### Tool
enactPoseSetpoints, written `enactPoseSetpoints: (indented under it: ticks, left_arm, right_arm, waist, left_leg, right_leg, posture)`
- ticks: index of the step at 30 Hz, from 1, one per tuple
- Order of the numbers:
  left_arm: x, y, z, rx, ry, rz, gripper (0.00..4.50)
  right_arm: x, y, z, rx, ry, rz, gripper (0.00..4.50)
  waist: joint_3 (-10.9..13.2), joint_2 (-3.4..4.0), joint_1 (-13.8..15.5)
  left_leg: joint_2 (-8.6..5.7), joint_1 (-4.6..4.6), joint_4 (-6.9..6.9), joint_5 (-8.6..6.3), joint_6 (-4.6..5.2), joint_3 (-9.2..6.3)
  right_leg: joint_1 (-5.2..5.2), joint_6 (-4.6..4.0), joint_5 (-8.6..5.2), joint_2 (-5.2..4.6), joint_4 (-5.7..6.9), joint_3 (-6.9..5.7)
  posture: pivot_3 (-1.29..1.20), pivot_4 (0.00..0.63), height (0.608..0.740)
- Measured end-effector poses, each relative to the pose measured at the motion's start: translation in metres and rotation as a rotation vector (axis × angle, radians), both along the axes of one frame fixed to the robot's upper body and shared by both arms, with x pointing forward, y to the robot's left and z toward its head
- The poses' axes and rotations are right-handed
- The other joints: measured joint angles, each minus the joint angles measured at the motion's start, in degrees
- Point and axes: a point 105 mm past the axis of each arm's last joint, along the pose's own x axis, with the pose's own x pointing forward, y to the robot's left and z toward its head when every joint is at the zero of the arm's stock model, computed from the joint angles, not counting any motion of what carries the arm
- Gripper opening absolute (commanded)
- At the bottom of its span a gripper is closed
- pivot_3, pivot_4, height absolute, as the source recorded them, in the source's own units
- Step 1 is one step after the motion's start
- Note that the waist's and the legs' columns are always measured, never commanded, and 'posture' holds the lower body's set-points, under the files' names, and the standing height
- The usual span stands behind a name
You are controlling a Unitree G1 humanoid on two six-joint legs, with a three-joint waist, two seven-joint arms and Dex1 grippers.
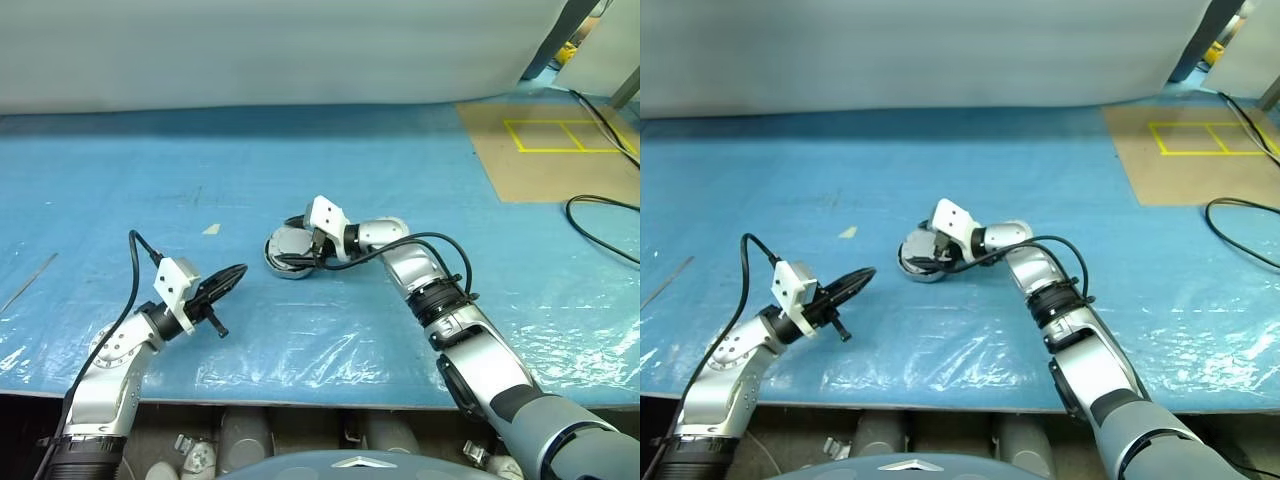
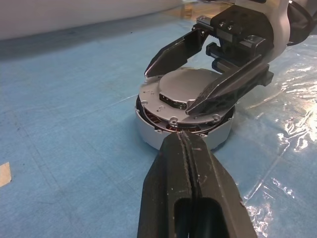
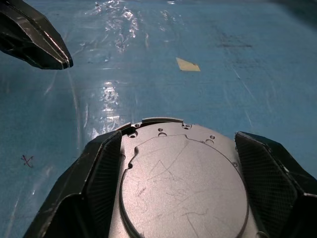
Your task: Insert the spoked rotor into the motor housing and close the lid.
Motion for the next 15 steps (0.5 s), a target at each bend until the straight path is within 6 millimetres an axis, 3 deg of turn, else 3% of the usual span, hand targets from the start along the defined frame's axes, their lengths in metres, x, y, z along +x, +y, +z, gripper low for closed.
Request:
enactPoseSetpoints:
  ticks: [8, 15]
  left_arm:
    - [0.0, 0.001, 0.0, 0.0, -0.002, 0.013, 0.0]
    - [-0.009, 0.007, -0.011, 0.001, 0.032, 0.045, 0.0]
  right_arm:
    - [0.001, 0.0, -0.003, -0.019, 0.021, -0.018, 2.98]
    - [0.002, 0.018, 0.002, 0.014, 0.082, -0.049, 2.98]
  waist:
    - [-0.01, 0.0, 0.0]
    - [-0.01, 0.01, -0.24]
  left_leg:
    - [0.0, 0.06, 0.01, 0.0, 0.0, 0.0]
    - [0.04, 0.17, 0.0, -0.01, 0.01, 0.04]
  right_leg:
    - [0.04, 0.0, 0.0, 0.0, 0.02, 0.0]
    - [0.05, -0.06, 0.03, 0.02, 0.07, 0.02]
  posture:
    - [0.0, 0.15, 0.74]
    - [0.0, 0.15, 0.74]
